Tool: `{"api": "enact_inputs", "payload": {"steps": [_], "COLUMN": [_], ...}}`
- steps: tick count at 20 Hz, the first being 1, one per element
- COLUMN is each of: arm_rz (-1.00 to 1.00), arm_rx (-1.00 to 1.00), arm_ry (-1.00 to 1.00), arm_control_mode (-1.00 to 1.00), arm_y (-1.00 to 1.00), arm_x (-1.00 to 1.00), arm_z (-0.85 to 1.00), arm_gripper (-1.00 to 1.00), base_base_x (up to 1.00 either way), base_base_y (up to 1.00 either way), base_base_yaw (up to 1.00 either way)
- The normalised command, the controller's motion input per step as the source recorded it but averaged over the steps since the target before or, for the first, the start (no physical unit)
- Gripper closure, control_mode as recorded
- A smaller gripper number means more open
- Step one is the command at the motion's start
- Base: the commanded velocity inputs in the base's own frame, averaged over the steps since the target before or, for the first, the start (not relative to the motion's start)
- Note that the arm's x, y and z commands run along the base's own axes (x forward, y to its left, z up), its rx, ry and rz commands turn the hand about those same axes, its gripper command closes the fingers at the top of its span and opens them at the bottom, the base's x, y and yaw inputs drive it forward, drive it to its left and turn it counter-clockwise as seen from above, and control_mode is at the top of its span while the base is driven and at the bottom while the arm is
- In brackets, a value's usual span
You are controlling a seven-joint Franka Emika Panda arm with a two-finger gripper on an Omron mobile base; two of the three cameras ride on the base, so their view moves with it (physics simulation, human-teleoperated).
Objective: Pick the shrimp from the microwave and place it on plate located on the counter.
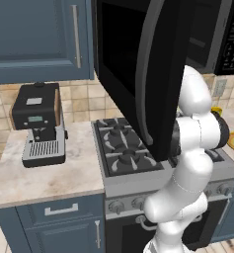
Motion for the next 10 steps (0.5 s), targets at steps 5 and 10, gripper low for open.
{"api": "enact_inputs", "payload": {"steps": [5,10], "arm_rz": [0.00,0.00], "arm_rx": [0.00,0.00], "arm_ry": [0.03,0.01], "arm_control_mode": [-1.00,-1.00], "arm_y": [0.00,0.00], "arm_x": [0.47,0.36], "arm_z": [0.00,-0.16], "arm_gripper": [-1.00,-1.00], "base_base_x": [0.00,0.00], "base_base_y": [0.00,0.00], "base_base_yaw": [0.00,0.00]}}
